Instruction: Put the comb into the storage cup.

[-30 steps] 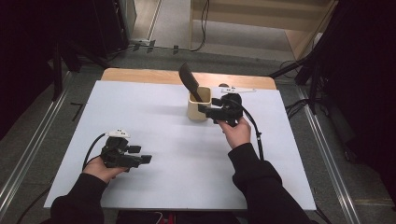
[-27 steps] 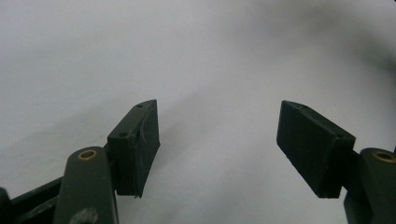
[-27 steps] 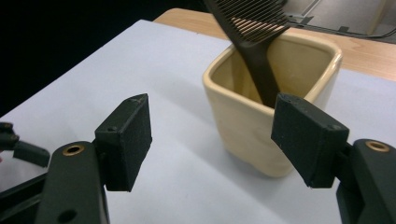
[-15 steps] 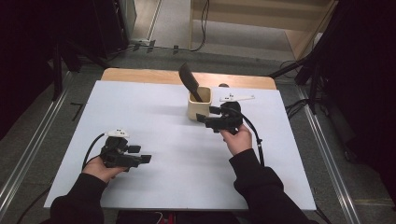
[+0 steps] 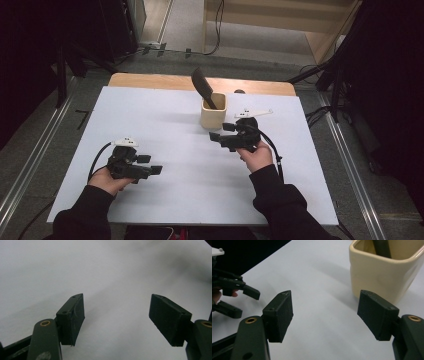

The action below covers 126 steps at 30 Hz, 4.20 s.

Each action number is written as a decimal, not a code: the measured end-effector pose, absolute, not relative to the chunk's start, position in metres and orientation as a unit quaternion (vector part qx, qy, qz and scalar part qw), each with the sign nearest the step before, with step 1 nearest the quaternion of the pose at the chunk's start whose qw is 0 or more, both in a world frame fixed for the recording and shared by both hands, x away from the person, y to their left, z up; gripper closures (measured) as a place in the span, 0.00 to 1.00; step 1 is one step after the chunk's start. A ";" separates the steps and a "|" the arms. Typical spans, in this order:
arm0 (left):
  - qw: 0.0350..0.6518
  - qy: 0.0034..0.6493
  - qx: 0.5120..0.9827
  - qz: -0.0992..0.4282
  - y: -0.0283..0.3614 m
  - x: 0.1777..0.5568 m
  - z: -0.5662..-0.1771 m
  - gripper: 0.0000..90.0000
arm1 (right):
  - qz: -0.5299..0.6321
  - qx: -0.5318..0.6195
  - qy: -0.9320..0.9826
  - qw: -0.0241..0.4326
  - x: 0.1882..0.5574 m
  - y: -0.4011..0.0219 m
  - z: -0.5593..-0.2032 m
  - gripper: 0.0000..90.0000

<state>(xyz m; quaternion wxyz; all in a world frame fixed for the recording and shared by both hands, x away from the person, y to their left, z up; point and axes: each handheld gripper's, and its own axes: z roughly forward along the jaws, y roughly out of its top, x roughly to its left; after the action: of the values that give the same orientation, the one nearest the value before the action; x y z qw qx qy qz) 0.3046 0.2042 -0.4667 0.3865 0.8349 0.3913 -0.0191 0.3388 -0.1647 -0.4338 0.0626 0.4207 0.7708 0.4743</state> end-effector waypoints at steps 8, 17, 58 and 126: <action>0.387 0.392 0.835 -0.020 0.204 0.305 -0.467 0.32 | 0.475 0.427 0.767 0.062 0.330 -0.171 -0.440 0.30; 0.387 0.389 0.836 -0.021 0.202 0.305 -0.466 0.32 | 0.467 0.414 0.779 0.063 0.316 -0.176 -0.441 0.29; 0.384 0.372 0.845 -0.023 0.198 0.300 -0.464 0.32 | 0.430 0.407 0.804 0.054 0.277 -0.213 -0.463 0.27; 0.383 0.361 0.850 -0.033 0.198 0.295 -0.467 0.32 | 0.389 0.443 0.806 0.046 0.249 -0.267 -0.483 0.27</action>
<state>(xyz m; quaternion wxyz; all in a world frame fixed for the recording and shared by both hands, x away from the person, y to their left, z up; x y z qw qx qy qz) 0.2946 0.1978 -0.4668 0.3830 0.8497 0.3609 -0.0332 0.2487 -0.2675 -0.4829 0.0461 0.4430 0.8063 0.3892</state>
